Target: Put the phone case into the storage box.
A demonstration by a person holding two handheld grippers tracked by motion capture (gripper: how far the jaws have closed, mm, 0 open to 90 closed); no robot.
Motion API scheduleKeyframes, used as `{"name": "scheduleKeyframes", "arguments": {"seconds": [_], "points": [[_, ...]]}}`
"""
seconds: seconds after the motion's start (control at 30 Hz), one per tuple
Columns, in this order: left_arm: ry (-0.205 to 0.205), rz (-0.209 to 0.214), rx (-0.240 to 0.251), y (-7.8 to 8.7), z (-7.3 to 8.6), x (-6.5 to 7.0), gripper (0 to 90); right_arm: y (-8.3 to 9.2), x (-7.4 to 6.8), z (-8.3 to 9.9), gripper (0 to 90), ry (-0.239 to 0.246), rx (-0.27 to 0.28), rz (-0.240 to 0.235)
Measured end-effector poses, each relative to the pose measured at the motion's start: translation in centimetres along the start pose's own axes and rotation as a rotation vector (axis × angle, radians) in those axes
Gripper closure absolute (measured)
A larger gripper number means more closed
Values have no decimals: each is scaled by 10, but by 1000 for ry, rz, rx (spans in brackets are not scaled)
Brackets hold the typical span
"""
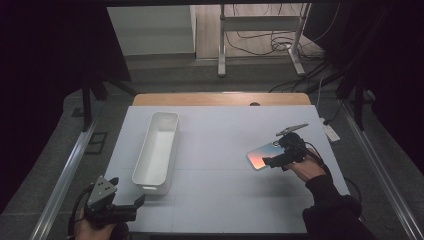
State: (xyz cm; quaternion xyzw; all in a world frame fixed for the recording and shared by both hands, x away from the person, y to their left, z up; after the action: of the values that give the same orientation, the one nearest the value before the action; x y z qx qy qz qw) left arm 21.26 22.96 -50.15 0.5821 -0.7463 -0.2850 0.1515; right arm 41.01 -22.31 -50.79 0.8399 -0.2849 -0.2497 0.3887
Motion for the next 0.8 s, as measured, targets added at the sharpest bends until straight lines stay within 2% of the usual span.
{"name": "scheduleKeyframes", "arguments": {"seconds": [0.4, 0.67, 0.8], "points": [[-2, 0, 0, 0, 0, 0, 0, -19, 6, -13, 0, 11, -39, 16], [-4, 1, 0, 0, 0, 0, 0, -30, 11, -18, 0, -9, -62, 11], [-8, -1, -1, 0, 0, 1, 0, -31, 14, -16, 137, -22, -83, 26]]}}
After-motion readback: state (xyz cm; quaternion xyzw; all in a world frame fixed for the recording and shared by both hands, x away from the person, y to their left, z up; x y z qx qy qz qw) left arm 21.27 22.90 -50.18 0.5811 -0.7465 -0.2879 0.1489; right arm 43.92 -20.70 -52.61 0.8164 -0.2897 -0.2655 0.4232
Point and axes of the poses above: each handheld gripper's, and its own axes: y roughly backward along the jaws, z roughly out of its underside, x roughly to its right, the point moved 6 cm from there along -y, roughly forward along the jaws, and after that the axes turned 12 degrees about -z, right-handed, at the moved point
